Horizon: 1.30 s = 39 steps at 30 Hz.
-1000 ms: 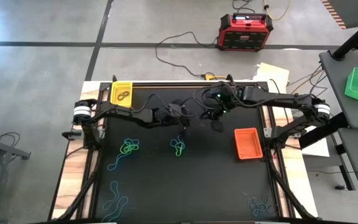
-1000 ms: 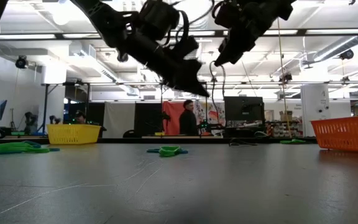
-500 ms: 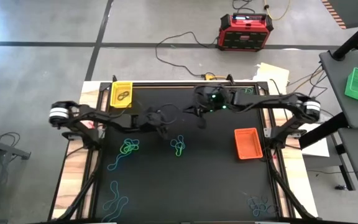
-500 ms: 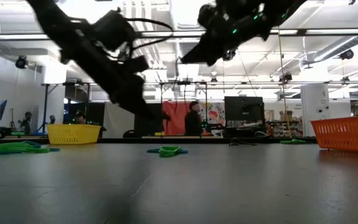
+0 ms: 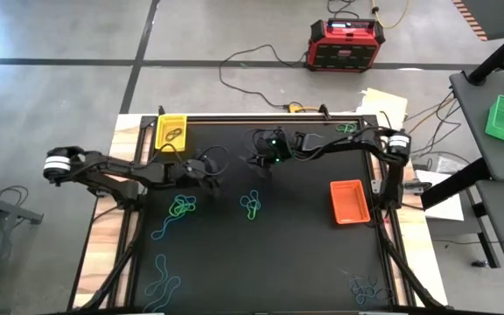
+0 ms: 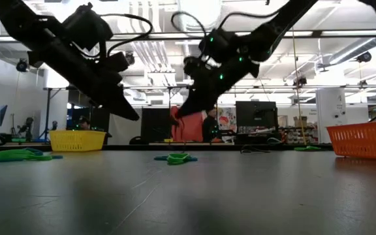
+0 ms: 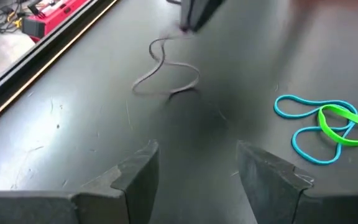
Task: Sort rubber bands into baskets
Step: Put the purple rubber band into the yellow bin
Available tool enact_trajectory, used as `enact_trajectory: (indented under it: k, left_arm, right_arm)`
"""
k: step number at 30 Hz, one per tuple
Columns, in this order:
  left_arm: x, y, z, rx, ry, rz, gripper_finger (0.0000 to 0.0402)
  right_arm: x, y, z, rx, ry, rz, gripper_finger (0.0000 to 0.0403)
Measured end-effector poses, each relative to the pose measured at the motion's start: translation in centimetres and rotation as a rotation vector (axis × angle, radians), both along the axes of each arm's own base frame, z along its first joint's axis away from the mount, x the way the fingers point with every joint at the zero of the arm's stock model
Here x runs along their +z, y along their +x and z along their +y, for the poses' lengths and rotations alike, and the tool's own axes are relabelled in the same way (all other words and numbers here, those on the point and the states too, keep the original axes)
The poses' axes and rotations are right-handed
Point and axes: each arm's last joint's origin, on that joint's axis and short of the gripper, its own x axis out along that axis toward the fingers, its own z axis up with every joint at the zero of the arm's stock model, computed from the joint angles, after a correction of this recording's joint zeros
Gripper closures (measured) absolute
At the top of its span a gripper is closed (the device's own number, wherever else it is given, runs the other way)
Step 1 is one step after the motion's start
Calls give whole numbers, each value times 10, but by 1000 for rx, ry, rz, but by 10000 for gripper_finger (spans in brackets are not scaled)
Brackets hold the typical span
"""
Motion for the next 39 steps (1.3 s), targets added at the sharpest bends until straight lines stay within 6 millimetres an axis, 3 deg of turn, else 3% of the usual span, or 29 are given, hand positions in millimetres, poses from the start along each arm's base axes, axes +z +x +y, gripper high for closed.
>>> enact_trajectory:
  k: [9, 15, 21, 33, 39]
  left_arm:
    - [-4, 10, -1, 4, -15, -78, 206]
    - [-5, 23, 0, 0, -7, -105, 205]
    - [-11, 37, -1, -73, 53, -48, 205]
    - [11, 52, 21, -247, 233, -99, 205]
    - [17, 53, 34, -251, 224, -131, 205]
  right_arm:
    - [-45, 3, -5, -57, 99, 119, 394]
    - [-58, 3, -7, -91, 137, 167, 378]
    - [-53, 5, -7, -78, 122, 179, 329]
    - [0, -5, -3, -80, 114, 213, 229]
    - [1, -11, 3, -27, 82, 281, 194]
